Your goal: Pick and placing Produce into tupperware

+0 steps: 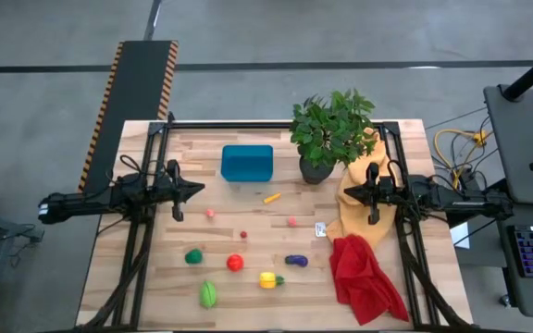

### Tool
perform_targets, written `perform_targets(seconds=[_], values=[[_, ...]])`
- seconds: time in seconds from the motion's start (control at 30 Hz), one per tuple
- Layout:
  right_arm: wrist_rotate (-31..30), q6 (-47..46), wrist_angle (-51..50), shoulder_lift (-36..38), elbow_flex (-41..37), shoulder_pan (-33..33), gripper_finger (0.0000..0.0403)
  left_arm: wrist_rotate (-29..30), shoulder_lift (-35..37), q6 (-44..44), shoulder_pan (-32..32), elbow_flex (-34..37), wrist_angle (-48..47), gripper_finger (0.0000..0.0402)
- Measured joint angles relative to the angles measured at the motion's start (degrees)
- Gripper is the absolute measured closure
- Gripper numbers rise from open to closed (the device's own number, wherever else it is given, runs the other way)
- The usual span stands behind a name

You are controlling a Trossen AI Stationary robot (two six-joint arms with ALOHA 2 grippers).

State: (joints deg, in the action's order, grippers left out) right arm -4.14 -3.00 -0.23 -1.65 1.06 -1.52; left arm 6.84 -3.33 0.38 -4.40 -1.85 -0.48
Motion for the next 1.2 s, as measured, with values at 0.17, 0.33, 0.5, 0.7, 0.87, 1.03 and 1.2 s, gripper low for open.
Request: perform_targets(seconds=[0.17, 0.33, 0.5, 0.7, 0.87, 1.03, 1.2], values=[[-1.41, 0.52, 1.07, -0.04, -0.02, 0.0, 0.0394, -0.01, 0.0, 0.0, 0.0, 0.0, 0.01, 0.0402], [-3.41, -0.26, 3.43, -0.01, 0.0, 0.01, 0.0394, 0.01, 0.0, 0.0, -0.01, 0.0, 0.01, 0.0402], [-3.43, -3.43, 5.59, 0.0, 0.0, 0.0, 0.0394, -0.01, 0.0, 0.0, -0.01, 0.0, -0.01, 0.0402], [-3.45, 2.35, 9.97, 0.0, 0.0, -0.11, 0.0394, 0.01, 0.04, 0.02, -0.02, -0.02, 3.21, 0.0402], [-3.43, 0.23, 11.75, 0.0, 0.0, -0.11, 0.0394, 0.07, -0.15, 0.81, -0.04, -0.04, 6.29, 0.0402], [-4.68, 0.81, 12.43, -0.06, 0.0, -0.11, 0.0394, 1.72, -0.49, 4.47, -0.08, -0.04, 8.08, 0.0402], [-4.74, -3.16, 12.48, -0.5, 0.0, 0.05, 0.0363, 4.05, -1.5, 6.2, -0.09, -0.04, 13.14, 0.0374]])
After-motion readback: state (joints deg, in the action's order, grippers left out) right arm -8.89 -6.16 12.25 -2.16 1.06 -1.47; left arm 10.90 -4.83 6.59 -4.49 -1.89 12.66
